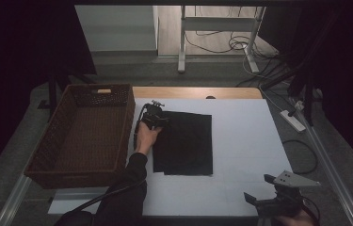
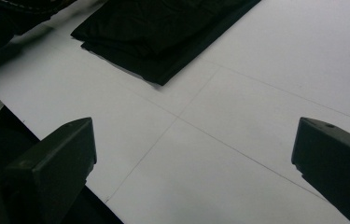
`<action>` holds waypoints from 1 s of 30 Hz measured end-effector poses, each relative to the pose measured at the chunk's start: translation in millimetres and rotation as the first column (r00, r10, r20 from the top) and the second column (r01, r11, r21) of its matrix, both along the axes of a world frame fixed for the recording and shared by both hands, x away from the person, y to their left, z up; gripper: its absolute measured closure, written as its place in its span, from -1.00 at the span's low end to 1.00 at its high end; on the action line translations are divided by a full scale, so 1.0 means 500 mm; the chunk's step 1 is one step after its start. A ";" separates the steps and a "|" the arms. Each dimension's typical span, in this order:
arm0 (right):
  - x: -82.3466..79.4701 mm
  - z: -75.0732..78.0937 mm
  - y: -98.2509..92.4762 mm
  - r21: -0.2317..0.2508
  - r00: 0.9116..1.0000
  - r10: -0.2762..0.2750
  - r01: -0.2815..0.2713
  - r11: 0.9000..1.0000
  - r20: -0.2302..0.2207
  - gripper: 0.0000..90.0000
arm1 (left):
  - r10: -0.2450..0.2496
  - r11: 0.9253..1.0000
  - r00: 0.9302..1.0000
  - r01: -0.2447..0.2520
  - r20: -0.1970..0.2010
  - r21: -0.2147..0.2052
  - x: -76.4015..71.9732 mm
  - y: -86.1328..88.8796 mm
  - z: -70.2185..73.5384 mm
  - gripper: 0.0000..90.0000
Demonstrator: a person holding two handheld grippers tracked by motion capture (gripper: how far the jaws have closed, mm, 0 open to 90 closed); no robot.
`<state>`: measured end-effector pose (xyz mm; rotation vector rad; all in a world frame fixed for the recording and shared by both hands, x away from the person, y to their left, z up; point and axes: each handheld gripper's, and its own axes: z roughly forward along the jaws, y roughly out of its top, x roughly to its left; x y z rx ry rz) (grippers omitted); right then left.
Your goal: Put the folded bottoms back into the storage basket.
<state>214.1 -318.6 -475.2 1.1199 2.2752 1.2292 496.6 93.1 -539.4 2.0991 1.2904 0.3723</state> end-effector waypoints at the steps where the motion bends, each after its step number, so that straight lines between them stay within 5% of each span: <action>1: 0.000 0.000 0.000 0.000 1.000 0.000 0.000 1.000 0.000 -0.98 | -0.016 1.000 1.000 0.016 -0.007 -0.010 -0.001 -0.002 0.000 0.56; 4: 0.000 0.000 0.000 0.000 1.000 0.001 -0.001 1.000 -0.001 -0.98 | -0.029 1.000 1.000 0.029 -0.003 -0.008 -0.003 -0.006 0.000 0.78; 8: 0.000 0.000 0.000 0.002 1.000 0.007 -0.007 1.000 -0.003 -0.98 | -0.027 0.999 1.000 0.027 0.002 -0.045 -0.004 0.002 -0.005 0.78; 17: 0.003 0.000 -0.004 0.025 1.000 0.004 -0.004 1.000 -0.016 -0.98 | -0.026 0.998 0.998 0.029 0.054 -0.056 -0.015 0.004 -0.015 0.77; 30: -0.002 0.003 0.007 0.027 0.997 0.055 -0.056 0.998 0.048 -0.98 | -0.022 0.992 0.999 0.026 0.031 -0.127 -0.014 0.018 -0.020 0.78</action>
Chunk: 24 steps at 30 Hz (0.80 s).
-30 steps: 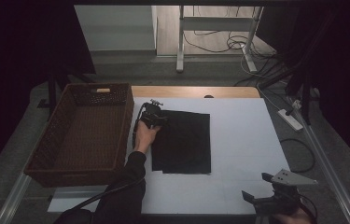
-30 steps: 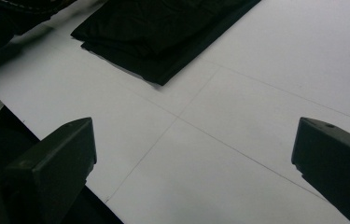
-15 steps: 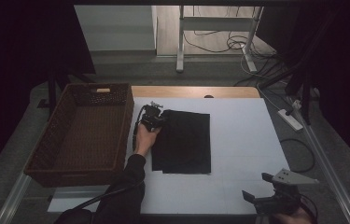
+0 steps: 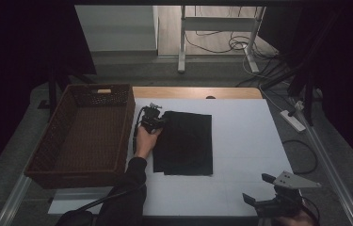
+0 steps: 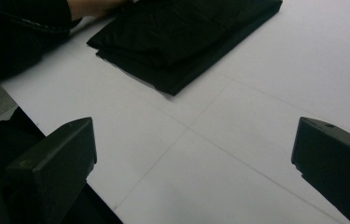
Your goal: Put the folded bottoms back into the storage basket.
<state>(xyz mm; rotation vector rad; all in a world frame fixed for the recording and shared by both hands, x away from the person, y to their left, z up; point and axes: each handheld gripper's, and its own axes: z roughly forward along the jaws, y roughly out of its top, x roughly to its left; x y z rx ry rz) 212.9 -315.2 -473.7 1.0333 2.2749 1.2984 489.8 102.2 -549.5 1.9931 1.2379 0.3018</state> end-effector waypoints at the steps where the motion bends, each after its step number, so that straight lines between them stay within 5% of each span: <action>1: 0.001 0.000 0.002 0.001 1.000 0.003 -0.003 1.000 0.005 -0.98 | -0.001 1.000 1.000 0.001 0.003 0.007 -0.001 -0.001 0.000 0.78; 24: 0.051 -0.008 0.048 0.025 0.996 0.083 -0.081 0.996 -0.044 -0.98 | 0.002 1.000 1.000 -0.002 0.014 0.015 -0.003 -0.003 -0.001 0.78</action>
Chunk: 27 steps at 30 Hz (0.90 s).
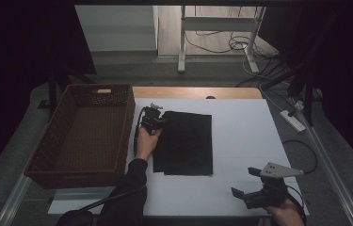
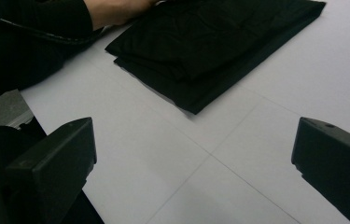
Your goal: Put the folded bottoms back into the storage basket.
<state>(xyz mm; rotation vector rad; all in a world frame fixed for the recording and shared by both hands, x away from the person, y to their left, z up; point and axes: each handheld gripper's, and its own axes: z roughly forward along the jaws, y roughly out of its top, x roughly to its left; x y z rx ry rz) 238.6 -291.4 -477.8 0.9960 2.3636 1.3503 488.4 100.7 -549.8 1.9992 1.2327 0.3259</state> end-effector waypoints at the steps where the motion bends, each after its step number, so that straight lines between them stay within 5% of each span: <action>1: 0.003 -0.002 0.003 -0.001 1.000 0.007 -0.007 1.000 -0.005 -0.98 | 0.002 1.000 1.000 -0.002 0.001 -0.002 0.000 0.000 0.000 0.78; 5: 0.014 -0.005 0.018 0.003 0.998 0.031 -0.031 1.000 -0.047 -0.98 | 0.002 1.000 1.000 -0.002 0.000 -0.004 0.000 0.000 0.000 0.78; 20: 0.055 -0.029 0.086 -0.073 0.992 0.107 -0.112 0.991 -0.070 -0.99 | 0.001 1.000 1.000 -0.001 -0.003 -0.012 0.001 0.002 -0.001 0.78; 27: 0.077 -0.040 0.127 -0.101 0.981 0.166 -0.176 0.979 -0.096 -1.00 | 0.001 1.000 1.000 -0.001 -0.008 -0.025 0.002 0.004 -0.001 0.78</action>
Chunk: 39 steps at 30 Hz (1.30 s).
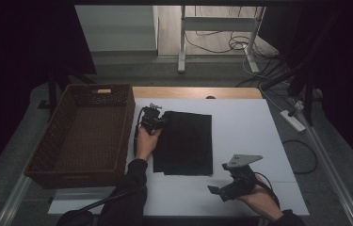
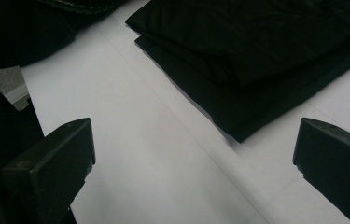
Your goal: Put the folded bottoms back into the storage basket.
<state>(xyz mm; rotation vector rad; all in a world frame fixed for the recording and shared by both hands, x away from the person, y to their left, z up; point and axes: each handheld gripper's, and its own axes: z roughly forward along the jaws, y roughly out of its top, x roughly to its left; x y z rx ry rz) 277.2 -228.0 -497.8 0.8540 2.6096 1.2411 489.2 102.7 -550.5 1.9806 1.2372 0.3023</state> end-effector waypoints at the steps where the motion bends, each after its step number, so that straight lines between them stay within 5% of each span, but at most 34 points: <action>1: 0.003 -0.001 0.006 -0.007 1.000 0.003 -0.003 1.000 -0.004 -1.00 | -0.001 1.000 1.000 0.001 0.000 0.002 0.000 0.000 0.000 0.78; 22: 0.075 -0.030 0.108 -0.085 0.997 0.070 -0.072 0.994 -0.022 -1.00 | -0.001 1.000 1.000 0.000 0.007 0.013 -0.002 -0.002 0.000 0.78; 39: 0.152 -0.047 0.196 -0.156 0.987 0.161 -0.157 0.975 0.013 -0.99 | -0.002 1.000 1.000 0.002 0.010 0.019 -0.002 -0.003 0.001 0.77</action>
